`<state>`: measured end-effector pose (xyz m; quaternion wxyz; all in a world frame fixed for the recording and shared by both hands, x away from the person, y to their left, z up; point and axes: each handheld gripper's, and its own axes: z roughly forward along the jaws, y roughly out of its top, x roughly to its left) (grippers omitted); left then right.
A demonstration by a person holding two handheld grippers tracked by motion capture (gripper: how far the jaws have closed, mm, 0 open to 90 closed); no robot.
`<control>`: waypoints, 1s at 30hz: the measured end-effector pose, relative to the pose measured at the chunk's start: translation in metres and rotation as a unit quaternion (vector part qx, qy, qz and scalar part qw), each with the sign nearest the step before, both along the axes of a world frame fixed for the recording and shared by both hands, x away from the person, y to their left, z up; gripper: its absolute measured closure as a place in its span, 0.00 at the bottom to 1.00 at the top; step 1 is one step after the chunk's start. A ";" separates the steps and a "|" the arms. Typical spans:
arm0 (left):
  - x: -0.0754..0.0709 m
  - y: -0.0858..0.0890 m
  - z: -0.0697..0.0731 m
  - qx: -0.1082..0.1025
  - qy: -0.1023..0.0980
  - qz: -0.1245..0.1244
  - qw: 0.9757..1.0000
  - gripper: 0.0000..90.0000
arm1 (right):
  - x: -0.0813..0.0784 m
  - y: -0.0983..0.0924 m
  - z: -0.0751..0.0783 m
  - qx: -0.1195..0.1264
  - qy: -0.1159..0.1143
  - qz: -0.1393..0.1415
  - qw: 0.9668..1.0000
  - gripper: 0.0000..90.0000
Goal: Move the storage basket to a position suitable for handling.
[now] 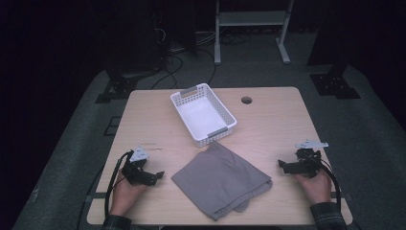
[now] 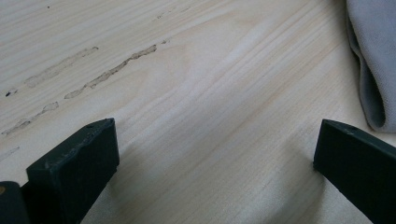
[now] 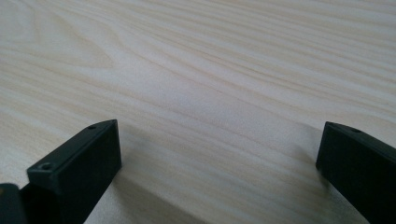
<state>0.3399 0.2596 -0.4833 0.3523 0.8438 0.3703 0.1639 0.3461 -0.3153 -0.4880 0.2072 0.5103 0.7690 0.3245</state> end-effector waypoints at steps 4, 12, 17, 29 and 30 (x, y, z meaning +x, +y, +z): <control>0.000 0.000 0.000 0.000 0.000 0.000 1.000 0.00 | 0.000 -0.002 0.002 -0.003 0.003 0.015 1.000 0.05; 0.000 0.000 0.000 0.000 0.000 0.000 1.000 0.00 | 0.000 -0.004 0.011 0.005 0.013 0.020 1.000 0.09; 0.000 0.000 0.000 0.000 0.000 0.000 1.000 0.00 | 0.004 0.003 0.024 0.018 0.016 0.033 0.999 0.10; 0.000 0.000 0.000 0.001 0.001 0.000 1.000 0.00 | 0.017 0.020 0.040 0.033 0.011 0.070 0.997 0.15; 0.000 0.000 0.000 0.000 0.001 0.001 1.000 0.00 | 0.018 0.021 0.041 0.034 0.008 0.072 0.997 0.15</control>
